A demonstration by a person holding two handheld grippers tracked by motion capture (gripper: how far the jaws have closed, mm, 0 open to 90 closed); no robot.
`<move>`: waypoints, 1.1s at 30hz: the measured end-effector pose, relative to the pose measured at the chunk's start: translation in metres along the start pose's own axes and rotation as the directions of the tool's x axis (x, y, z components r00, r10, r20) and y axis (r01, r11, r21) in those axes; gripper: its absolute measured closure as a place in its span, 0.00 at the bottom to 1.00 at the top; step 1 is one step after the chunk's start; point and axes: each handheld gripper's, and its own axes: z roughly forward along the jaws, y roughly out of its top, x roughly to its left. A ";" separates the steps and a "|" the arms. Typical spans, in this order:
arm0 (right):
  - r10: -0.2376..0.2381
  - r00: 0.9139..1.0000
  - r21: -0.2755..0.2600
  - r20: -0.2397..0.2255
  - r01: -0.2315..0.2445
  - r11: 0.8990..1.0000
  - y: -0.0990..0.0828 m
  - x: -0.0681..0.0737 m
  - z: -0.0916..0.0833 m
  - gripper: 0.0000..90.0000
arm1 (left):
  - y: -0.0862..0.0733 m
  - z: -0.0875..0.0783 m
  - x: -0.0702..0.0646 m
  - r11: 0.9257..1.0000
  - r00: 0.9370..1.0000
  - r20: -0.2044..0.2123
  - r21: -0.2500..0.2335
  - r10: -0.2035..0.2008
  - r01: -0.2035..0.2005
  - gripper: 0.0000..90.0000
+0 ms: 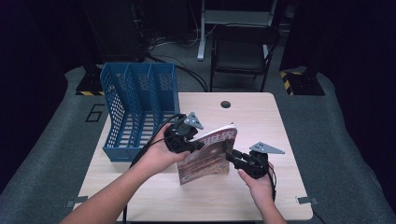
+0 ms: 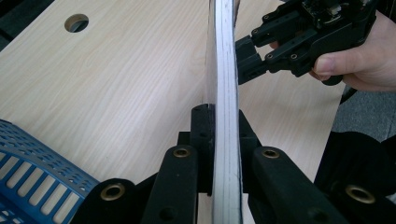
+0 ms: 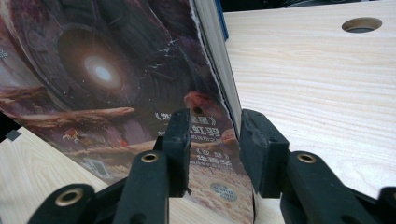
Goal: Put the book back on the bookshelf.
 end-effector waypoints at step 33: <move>-0.022 0.999 0.059 0.041 0.019 0.998 -0.021 -0.007 -0.001 0.65 | 0.006 -0.047 0.018 0.993 0.996 -0.025 -0.085 -0.086 0.084 0.93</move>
